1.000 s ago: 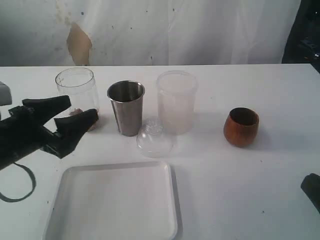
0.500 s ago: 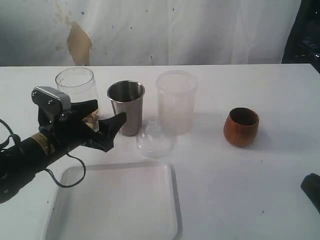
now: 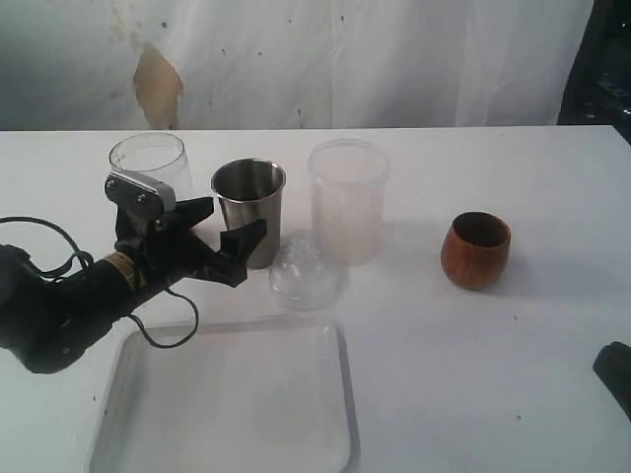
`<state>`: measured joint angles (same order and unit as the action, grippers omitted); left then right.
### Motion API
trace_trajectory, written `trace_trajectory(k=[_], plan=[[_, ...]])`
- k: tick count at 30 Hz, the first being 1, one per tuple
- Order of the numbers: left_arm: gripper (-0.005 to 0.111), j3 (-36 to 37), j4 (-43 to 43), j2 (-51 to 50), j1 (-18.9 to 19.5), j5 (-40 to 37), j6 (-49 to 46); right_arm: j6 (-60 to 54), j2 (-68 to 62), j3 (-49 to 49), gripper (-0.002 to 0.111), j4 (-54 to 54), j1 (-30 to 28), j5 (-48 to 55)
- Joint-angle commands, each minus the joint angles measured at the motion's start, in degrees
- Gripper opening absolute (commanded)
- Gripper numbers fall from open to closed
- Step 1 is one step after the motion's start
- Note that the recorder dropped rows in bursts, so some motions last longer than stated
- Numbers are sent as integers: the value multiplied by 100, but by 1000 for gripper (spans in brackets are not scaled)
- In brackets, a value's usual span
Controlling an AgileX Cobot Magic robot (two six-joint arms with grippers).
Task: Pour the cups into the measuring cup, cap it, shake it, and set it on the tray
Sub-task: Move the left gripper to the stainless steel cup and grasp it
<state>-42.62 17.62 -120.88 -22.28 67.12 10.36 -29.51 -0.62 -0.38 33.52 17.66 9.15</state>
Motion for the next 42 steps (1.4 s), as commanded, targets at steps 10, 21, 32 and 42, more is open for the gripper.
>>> trace_trajectory(k=[10, 21, 32, 42], plan=[[80, -715, -97, -337, -40, -512, 23, -28, -14, 38, 0, -16, -63, 16], [80, -1108, -87, -623, -119, -719, 207, -28, -14, 38, 0, -16, -63, 16], [53, -1157, -70, -719, -130, -533, 266, -28, -14, 38, 0, -16, -63, 16], [0, -1083, -70, -708, -130, -60, 286, -28, -14, 38, 0, -16, -63, 16]])
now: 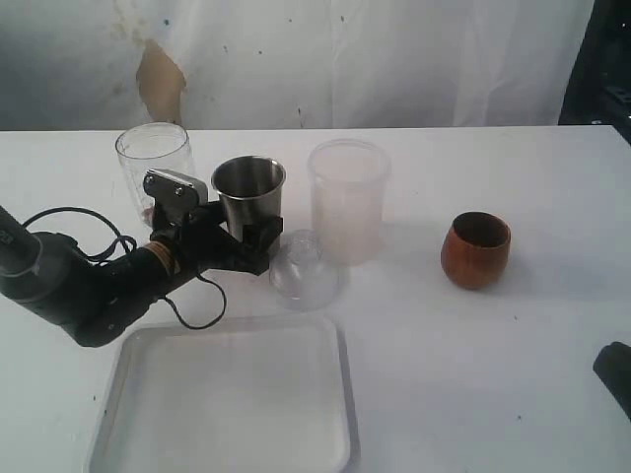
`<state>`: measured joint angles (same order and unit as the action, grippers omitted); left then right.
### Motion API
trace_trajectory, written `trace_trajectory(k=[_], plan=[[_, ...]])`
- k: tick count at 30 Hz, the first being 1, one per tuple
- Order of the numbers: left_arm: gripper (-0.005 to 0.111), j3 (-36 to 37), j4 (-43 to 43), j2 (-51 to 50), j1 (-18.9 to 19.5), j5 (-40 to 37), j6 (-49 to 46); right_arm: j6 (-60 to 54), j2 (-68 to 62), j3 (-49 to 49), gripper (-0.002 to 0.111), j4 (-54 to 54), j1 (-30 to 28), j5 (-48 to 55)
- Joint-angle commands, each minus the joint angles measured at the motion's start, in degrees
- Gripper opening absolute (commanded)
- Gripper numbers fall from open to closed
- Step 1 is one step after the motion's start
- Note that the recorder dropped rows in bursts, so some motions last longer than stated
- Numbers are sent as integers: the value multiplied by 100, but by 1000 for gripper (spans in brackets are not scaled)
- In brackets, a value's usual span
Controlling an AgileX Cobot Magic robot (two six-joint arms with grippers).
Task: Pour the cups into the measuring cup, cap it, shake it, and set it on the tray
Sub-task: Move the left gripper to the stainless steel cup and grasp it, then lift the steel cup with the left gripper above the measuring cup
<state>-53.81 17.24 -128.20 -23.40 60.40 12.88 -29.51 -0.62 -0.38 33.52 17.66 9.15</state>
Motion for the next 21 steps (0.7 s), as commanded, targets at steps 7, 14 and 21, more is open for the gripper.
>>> trace_trajectory(k=[7, 14, 21], plan=[[0, 311, -54, 279, 5, 956, -68, -28, -14, 38, 0, -16, -63, 16], [0, 703, -54, 974, 5, 956, -84, 192, -14, 38, 0, -16, -63, 18], [0, 1104, -54, 2043, 5, 956, -73, 192, -14, 38, 0, -16, -63, 18]])
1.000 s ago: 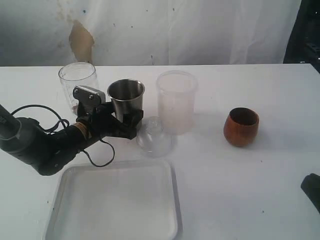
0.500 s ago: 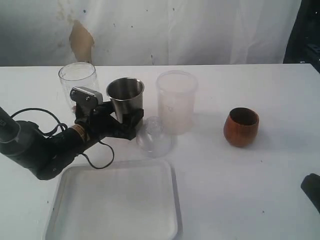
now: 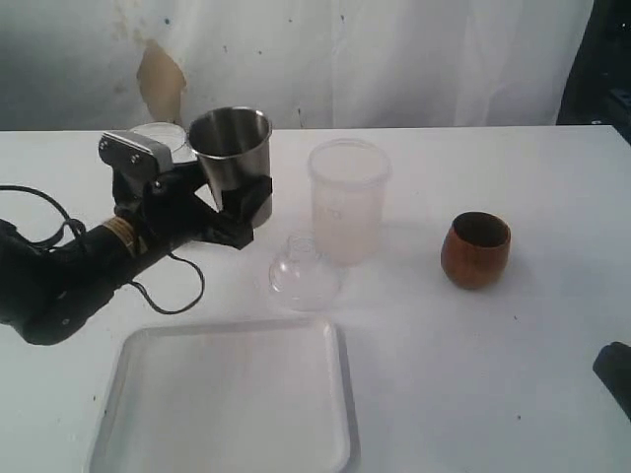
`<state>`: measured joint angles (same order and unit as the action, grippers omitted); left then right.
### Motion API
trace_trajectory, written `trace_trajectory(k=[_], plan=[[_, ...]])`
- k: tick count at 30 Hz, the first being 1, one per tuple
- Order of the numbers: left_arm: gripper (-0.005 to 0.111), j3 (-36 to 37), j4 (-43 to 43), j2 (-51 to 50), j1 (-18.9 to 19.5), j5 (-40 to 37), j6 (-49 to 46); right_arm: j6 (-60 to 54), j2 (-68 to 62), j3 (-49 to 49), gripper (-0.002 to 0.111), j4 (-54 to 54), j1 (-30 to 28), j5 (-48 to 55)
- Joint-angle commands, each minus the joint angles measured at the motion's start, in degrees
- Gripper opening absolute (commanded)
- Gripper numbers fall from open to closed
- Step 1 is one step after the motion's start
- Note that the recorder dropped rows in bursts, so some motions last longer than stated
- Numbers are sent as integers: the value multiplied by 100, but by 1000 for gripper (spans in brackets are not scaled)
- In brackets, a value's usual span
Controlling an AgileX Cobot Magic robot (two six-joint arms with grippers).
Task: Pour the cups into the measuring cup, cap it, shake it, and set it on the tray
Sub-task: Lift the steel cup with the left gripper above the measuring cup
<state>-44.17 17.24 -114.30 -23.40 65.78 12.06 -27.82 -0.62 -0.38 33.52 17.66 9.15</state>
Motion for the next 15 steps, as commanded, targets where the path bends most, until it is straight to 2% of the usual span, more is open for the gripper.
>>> trace_trajectory(k=[1, 3, 4, 5, 6, 7, 8, 10, 13, 15], plan=[[0, 153, -54, 794, 5, 300, 10, 23, -14, 38, 0, -16, -63, 18], [0, 151, -43, 1149, 5, -312, 10, 23, -14, 38, 0, -16, -63, 18], [0, 95, -74, 1478, 5, -1002, -14, 23, -14, 38, 0, -16, -63, 18], [0, 63, -126, 1605, 5, -1282, -61, 23, -14, 38, 0, -16, -63, 18], [0, -66, -294, 1901, 5, -1997, -237, 23, -14, 38, 0, -16, -63, 18], [0, -141, -387, 2037, 5, -2324, -335, 23, -14, 38, 0, -16, -63, 18], [0, -421, -497, 2269, 14, -3206, -619, 23, -14, 38, 0, -16, -63, 18], [0, -758, -508, 2491, 38, -4031, -804, 23, -14, 38, 0, -16, -63, 18], [0, -1075, -507, 2636, 187, -4619, -1113, 23, -14, 38, 0, -16, -63, 18], [0, -1127, -507, 2649, 605, -4886, -1128, 23, -14, 38, 0, -16, -63, 18]])
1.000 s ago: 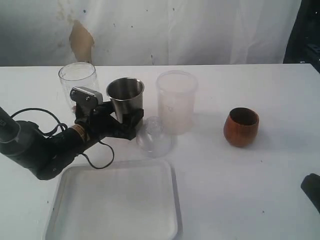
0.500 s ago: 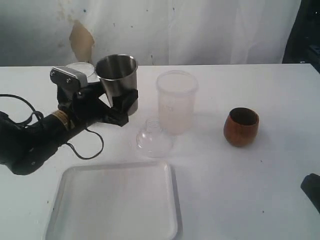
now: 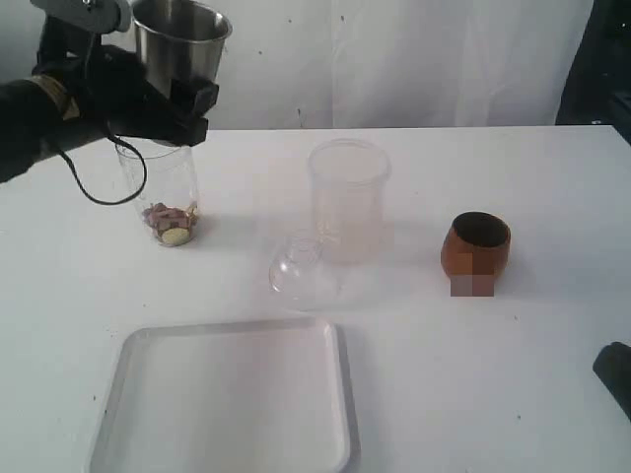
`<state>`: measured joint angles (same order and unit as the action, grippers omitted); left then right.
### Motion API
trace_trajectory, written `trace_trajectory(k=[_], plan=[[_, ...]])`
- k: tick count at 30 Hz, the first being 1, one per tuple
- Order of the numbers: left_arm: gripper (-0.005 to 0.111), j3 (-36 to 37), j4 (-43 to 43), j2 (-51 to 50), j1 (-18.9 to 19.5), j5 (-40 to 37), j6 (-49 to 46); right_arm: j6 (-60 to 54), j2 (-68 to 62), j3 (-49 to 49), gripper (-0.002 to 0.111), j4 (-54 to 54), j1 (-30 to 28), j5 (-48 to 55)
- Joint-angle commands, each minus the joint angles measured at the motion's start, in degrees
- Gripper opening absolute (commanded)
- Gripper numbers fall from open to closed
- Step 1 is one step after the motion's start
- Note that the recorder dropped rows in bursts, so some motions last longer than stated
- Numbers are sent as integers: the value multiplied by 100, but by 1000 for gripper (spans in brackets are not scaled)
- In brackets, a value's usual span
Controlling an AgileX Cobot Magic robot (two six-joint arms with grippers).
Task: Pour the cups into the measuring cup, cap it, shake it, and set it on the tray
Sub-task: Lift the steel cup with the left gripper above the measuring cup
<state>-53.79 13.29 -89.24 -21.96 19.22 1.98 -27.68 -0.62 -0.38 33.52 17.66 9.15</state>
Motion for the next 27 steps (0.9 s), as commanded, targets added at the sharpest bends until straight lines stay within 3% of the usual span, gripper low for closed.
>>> trace_trajectory(k=[1, 4, 8, 23, 27], plan=[[0, -165, -112, 143, 668, -323, -130, 9, -14, 38, 0, -16, -63, 18], [0, -165, -85, 143, 1324, -593, -198, 9, -14, 38, 0, -16, -63, 18], [0, -165, -85, 143, 1624, -701, -791, 9, -14, 38, 0, -16, -63, 18], [0, -213, -85, -67, 1670, -748, -2169, 9, -14, 38, 0, -16, -63, 18], [0, -557, -85, -307, 1670, -1201, -2169, 9, -14, 38, 0, -16, -63, 18]])
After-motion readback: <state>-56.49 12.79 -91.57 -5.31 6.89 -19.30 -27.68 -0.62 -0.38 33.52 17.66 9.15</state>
